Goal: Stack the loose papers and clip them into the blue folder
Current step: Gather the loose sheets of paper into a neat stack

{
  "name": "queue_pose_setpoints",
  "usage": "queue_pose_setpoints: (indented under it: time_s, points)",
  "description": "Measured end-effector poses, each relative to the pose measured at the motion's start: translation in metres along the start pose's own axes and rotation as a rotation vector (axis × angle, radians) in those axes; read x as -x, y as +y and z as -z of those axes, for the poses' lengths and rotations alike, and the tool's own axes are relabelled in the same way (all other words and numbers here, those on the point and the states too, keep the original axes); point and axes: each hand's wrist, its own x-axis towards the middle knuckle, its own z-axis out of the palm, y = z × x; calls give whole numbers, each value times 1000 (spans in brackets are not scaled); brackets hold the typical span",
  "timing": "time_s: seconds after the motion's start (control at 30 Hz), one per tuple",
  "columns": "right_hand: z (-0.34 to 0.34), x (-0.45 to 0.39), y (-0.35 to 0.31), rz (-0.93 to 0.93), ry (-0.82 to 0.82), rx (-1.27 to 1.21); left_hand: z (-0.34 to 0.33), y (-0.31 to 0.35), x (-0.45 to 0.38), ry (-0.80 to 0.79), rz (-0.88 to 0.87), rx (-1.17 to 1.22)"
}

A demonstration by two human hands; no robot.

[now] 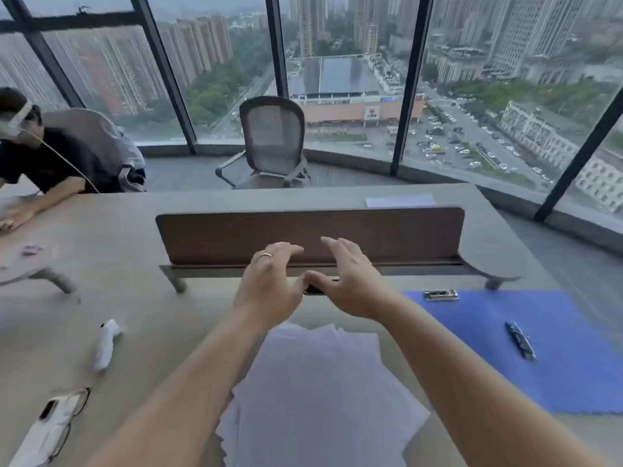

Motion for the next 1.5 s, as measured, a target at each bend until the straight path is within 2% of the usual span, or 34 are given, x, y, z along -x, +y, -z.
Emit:
queue_pose_setpoints:
  time_s: [0.1, 0.23, 0.47, 0.83, 1.0, 1.5]
  points:
    - [-61, 3, 57, -56, -65, 83, -60, -45, 30, -58, 89, -24]
    - [-151, 24, 137, -224, -250, 201, -141, -107, 76, -204, 184, -43]
    - [-248, 53, 215, -194, -204, 380, -225, -173, 140, -274, 171, -111]
    - [-284, 76, 237, -83, 33, 452, -256, -198, 178, -58, 16, -183]
    - [-285, 80, 234, -84, 133, 442, -253, -194, 178, -80, -30, -229]
    - [-281, 87, 238, -38, 163, 369, -245, -181, 192, -115, -101, -219]
